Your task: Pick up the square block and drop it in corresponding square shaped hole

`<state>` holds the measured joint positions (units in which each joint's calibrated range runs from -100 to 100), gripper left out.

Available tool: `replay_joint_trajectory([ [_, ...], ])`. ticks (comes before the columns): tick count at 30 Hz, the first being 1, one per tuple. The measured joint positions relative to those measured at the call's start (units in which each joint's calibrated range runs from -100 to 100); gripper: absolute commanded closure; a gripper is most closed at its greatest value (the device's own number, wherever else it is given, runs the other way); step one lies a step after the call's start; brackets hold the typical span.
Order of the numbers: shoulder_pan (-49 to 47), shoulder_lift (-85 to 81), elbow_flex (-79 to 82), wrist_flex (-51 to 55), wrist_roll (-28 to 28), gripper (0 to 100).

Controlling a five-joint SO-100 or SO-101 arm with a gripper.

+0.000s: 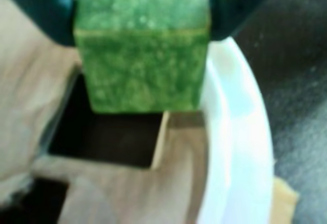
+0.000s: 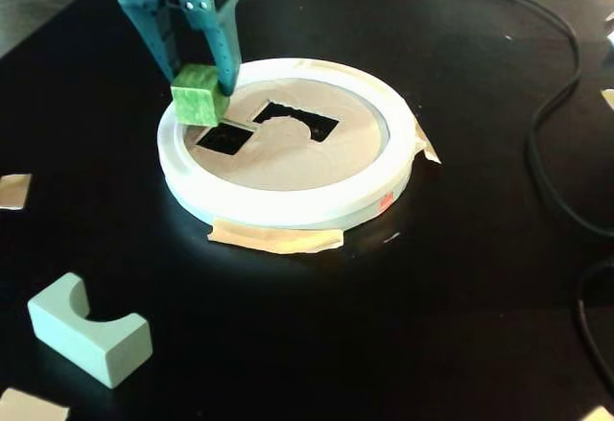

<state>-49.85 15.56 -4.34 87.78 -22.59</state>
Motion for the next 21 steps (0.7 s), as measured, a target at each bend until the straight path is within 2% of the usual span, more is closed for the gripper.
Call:
replay_joint_trajectory([
  [6,0.00,3.21,0.00,-5.14,0.00,62],
  [14,0.20,5.35,0.00,-5.63,0.00,62],
  [21,4.70,5.44,0.00,-5.63,1.76,62],
])
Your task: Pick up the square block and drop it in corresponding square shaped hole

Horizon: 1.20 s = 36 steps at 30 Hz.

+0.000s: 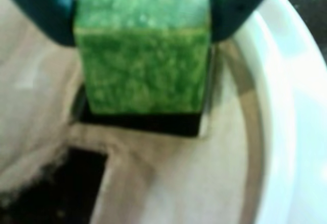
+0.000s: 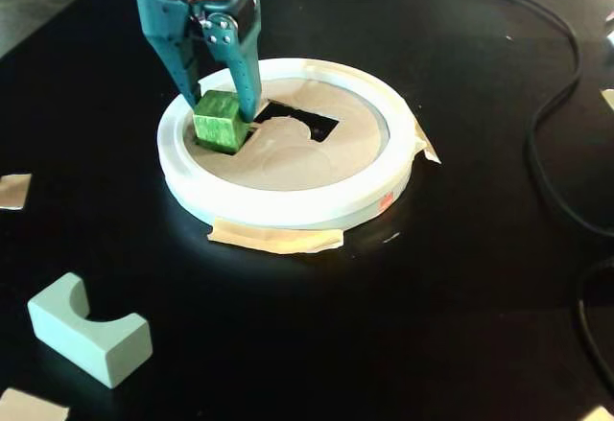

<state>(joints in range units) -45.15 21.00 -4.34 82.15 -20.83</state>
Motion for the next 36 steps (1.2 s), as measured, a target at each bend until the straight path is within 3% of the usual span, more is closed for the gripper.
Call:
replay_joint_trajectory([
  [7,1.50,0.00,0.00,0.00,0.39,58],
  [9,1.50,0.00,0.00,0.00,0.39,48],
  [10,1.50,0.00,0.00,0.00,0.44,35],
  [12,1.80,0.00,0.00,0.00,0.68,21],
  [15,2.10,0.00,0.00,0.00,0.68,6],
  [24,0.70,0.00,0.00,0.19,0.68,6],
  [36,0.40,-2.05,0.00,9.51,0.68,6],
])
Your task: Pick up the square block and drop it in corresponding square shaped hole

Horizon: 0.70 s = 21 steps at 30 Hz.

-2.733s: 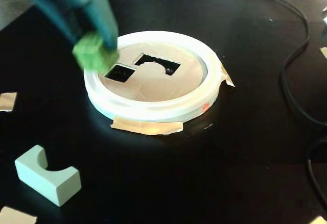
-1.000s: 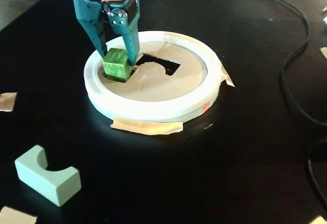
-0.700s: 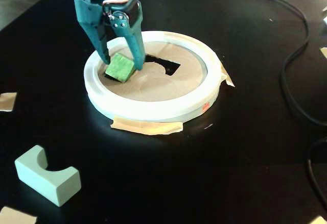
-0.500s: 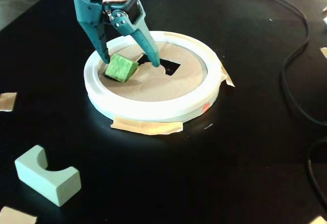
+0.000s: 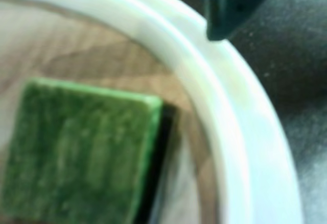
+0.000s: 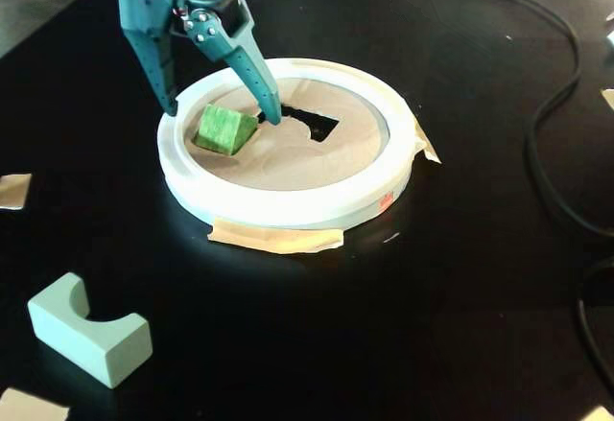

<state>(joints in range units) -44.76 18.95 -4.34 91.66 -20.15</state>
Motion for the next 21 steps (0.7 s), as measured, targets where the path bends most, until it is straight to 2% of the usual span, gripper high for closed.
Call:
replay_joint_trajectory([
  [4,0.00,0.00,0.00,-0.87,0.00,7],
  [10,0.00,0.00,0.00,-8.34,0.00,7],
  [21,2.80,2.67,0.00,-9.70,2.00,7],
])
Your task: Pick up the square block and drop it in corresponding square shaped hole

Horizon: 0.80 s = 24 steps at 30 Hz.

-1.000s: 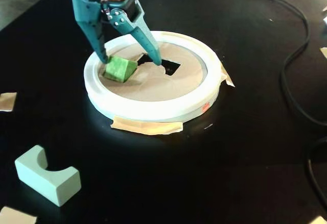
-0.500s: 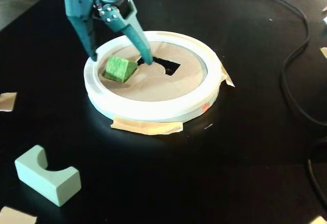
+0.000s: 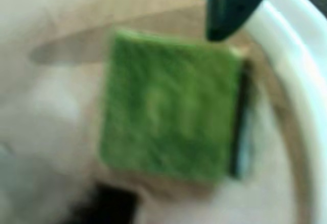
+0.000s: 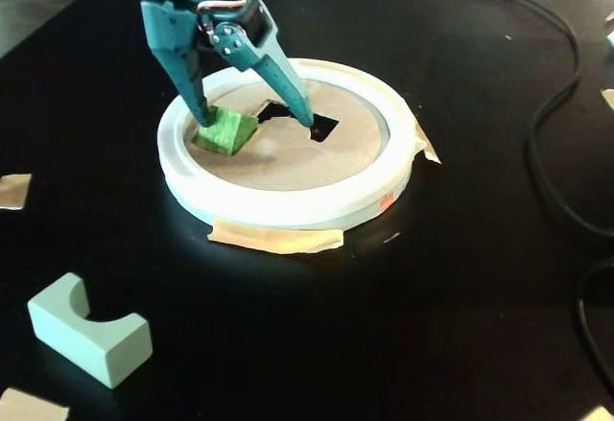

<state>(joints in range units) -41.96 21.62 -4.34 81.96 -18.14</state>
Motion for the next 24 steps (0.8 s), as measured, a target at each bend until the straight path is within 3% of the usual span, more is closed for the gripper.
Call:
replay_joint_trajectory([
  [24,0.50,4.81,0.00,-4.75,0.34,7],
])
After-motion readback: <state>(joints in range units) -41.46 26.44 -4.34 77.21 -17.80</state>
